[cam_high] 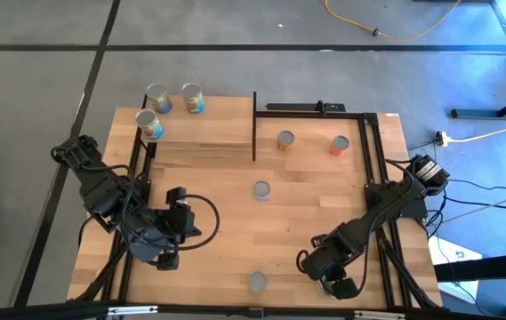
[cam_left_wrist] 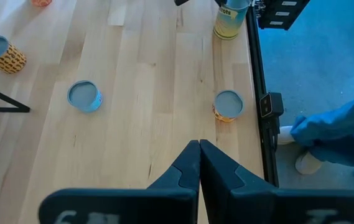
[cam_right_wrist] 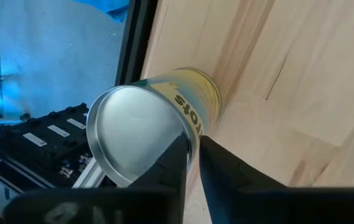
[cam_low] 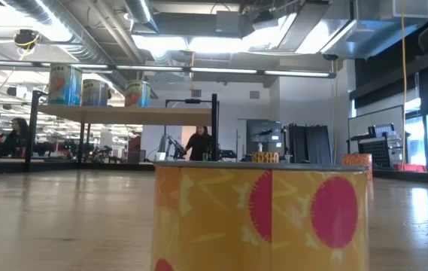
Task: Pick and place cans onto a shelf
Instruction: Put the blue canned carrots on the shelf aligned with the other blue canned tomatoes
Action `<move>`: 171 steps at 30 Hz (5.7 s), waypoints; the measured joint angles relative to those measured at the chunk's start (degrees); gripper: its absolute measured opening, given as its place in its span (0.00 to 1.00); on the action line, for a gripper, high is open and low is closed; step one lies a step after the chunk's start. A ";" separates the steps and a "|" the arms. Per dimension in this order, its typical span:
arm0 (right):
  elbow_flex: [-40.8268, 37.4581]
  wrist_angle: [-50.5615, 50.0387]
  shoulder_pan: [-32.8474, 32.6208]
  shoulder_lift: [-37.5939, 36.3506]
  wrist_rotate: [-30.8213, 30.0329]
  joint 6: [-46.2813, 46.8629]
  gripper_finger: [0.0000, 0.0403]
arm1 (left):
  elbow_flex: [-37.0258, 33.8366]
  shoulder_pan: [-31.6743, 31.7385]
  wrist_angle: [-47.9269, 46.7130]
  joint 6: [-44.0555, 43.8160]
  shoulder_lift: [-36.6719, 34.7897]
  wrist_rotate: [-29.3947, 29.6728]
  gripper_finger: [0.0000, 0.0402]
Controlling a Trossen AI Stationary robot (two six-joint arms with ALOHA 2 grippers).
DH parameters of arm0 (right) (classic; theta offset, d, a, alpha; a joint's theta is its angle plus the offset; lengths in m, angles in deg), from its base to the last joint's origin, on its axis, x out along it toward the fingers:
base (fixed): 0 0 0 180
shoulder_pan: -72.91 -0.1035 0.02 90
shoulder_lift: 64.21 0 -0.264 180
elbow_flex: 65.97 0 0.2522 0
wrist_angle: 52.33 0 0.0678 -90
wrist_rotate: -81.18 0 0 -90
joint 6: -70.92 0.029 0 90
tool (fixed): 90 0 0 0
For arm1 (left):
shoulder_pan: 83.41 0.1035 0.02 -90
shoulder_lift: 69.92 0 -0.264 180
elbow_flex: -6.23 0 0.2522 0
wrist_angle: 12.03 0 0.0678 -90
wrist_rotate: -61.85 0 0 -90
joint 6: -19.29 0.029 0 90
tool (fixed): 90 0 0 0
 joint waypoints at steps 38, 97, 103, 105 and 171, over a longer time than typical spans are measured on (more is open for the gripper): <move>9.87 -4.48 7.29 0.24 -1.04 -4.61 0.00 | 0.00 0.00 -0.02 0.01 0.00 -1.18 0.00; 36.71 -14.96 31.54 21.66 -5.96 -23.80 0.01 | 0.00 0.70 -1.53 -7.06 0.00 -0.11 0.00; 36.71 -14.97 31.61 21.66 -6.72 -24.00 0.07 | 0.00 0.70 -1.53 -7.04 0.00 -0.13 0.00; 36.71 -14.97 31.61 21.66 -6.75 -24.00 0.07 | 0.02 0.70 -1.53 -7.04 0.00 -0.15 0.00; 60.47 -39.32 7.48 -5.37 -4.69 -20.70 0.08 | 0.00 9.10 5.08 -6.31 2.61 -4.06 0.13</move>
